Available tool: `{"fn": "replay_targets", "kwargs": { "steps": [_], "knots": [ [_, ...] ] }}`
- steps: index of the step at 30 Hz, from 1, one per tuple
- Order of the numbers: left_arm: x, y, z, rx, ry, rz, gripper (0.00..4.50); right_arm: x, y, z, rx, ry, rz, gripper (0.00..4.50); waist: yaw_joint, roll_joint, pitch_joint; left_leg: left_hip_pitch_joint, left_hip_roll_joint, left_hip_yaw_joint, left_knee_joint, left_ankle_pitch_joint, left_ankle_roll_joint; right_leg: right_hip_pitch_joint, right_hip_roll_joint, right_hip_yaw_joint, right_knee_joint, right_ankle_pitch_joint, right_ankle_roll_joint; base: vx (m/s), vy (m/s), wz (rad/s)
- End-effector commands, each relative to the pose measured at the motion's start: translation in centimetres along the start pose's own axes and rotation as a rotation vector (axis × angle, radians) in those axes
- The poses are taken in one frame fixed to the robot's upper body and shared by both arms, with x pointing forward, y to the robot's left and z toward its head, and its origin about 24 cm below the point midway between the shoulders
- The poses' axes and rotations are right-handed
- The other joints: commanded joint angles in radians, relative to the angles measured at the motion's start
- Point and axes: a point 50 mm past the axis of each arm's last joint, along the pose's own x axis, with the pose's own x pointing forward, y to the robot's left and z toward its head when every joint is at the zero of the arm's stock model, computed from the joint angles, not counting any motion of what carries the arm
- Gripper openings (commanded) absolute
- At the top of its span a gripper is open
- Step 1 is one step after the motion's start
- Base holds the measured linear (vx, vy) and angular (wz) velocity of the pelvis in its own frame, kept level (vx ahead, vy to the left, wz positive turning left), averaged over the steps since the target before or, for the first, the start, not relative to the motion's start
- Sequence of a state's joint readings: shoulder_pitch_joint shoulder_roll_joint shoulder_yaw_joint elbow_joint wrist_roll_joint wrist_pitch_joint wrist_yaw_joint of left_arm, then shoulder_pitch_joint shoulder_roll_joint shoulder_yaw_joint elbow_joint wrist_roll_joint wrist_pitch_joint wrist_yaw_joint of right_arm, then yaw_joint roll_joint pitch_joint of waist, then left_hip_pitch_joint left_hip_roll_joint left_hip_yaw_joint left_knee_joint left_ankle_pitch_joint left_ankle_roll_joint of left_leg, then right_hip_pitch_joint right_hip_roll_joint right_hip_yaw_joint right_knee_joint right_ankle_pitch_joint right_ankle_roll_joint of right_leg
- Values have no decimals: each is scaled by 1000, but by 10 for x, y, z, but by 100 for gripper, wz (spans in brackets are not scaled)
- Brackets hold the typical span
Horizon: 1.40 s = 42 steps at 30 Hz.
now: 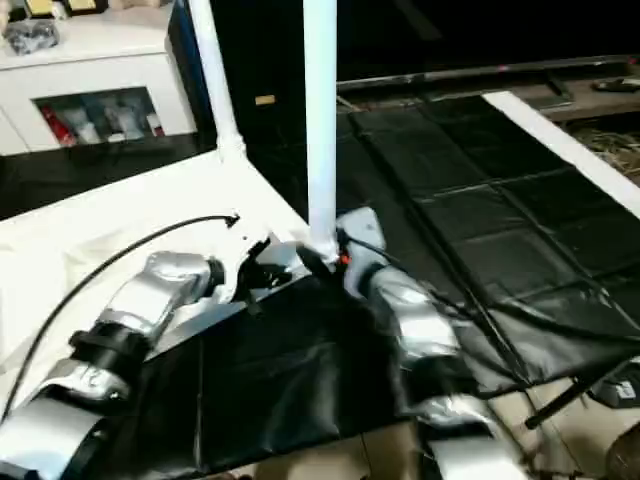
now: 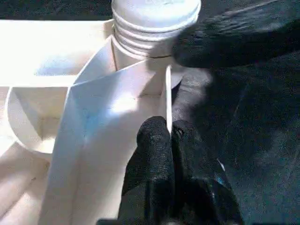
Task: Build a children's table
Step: Rotate leg to tighten
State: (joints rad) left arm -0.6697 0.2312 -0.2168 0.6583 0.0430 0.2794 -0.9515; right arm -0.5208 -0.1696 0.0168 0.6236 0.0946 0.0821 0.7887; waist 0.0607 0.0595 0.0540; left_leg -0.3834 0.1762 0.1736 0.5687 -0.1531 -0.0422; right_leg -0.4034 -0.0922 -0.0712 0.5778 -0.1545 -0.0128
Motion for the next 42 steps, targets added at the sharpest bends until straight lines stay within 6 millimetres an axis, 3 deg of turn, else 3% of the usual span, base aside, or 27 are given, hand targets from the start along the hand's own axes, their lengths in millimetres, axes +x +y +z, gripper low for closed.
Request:
{"fn": "replay_targets", "kwargs": {
  "steps": [1, 4, 5, 6, 7, 11, 13, 14, 16, 26, 35, 42],
  "knots": [
    [-1, -2, 5, 65, 0, -46, 0, 5, 15, 4, -34, -10, 154, 447, 5, -2, -77, 13, 44, -11, -58, -273, 71, 55, -51, 33, -58, -179, -239, 0, 0, 0],
    [-9, -2, 0, 112, 32, -123, 0, -10, 8, 6, -79, 16, 253, 447, 13, -2, -75, 13, 46, -9, -57, -281, 82, 55, -51, 31, -60, -209, -238, 0, 0, 0],
    [-14, -3, -2, 141, 48, -169, 0, -17, 4, 9, -89, 29, 296, 447, 13, -9, -74, 13, 47, -9, -58, -281, 82, 55, -51, 31, -59, -211, -238, 0, 0, 0],
    [-14, -3, -2, 141, 48, -169, 0, -17, 4, 9, -89, 29, 296, 447, 17, -5, -74, 14, 48, -9, -58, -286, 81, 54, -53, 32, -60, -232, -237, 0, 0, 0],
    [-22, -3, -7, 203, 93, -250, 0, -29, -3, 15, -105, 59, 382, 447, 24, -10, -74, 17, 48, -11, -58, -294, 79, 53, -55, 31, -62, -260, -233, 0, 0, 0],
    [-27, -3, -9, 240, 121, -304, 0, -35, -7, 18, -128, 102, 453, 447, 36, -11, -70, 24, 53, -8, -60, -314, 65, 44, -55, 36, -64, -300, -230, 0, 0, 0],
    [-31, -6, -9, 273, 141, -383, 0, -41, -8, 20, -158, 164, 555, 447, 41, -23, -69, 22, 54, -7, -62, -318, 59, 46, -58, 36, -64, -322, -225, 0, 0, 0],
    [-32, -6, -9, 284, 148, -403, 0, -42, -7, 20, -168, 181, 584, 447, 44, -20, -69, 22, 53, -9, -61, -317, 59, 45, -59, 36, -62, -328, -225, 0, 0, 0],
    [-34, -8, -9, 307, 160, -437, 0, -41, -6, 20, -196, 208, 635, 447, 52, -19, -71, 22, 57, -9, -61, -299, 57, 43, -62, 38, -60, -317, -224, 0, 0, 0],
    [-36, -19, -11, 357, 175, -549, 0, -24, 6, 20, -239, 209, 715, 447, 61, -18, -75, 23, 56, -7, -59, -270, 60, 44, -59, 38, -50, -245, -249, 0, 0, 0],
    [-37, -22, -16, 360, 183, -570, 0, -14, 16, 16, -231, 190, 752, 382, 65, -11, -74, 26, 57, -10, -64, -317, 33, 44, -58, 39, -52, -280, -236, 0, 0, 0],
    [-36, -23, -17, 354, 179, -569, 0, -12, 18, 16, -219, 181, 765, 319, 65, -12, -76, 25, 55, -8, -60, -296, 44, 45, -57, 39, -49, -241, -247, 0, 0, 0]
  ]
}}
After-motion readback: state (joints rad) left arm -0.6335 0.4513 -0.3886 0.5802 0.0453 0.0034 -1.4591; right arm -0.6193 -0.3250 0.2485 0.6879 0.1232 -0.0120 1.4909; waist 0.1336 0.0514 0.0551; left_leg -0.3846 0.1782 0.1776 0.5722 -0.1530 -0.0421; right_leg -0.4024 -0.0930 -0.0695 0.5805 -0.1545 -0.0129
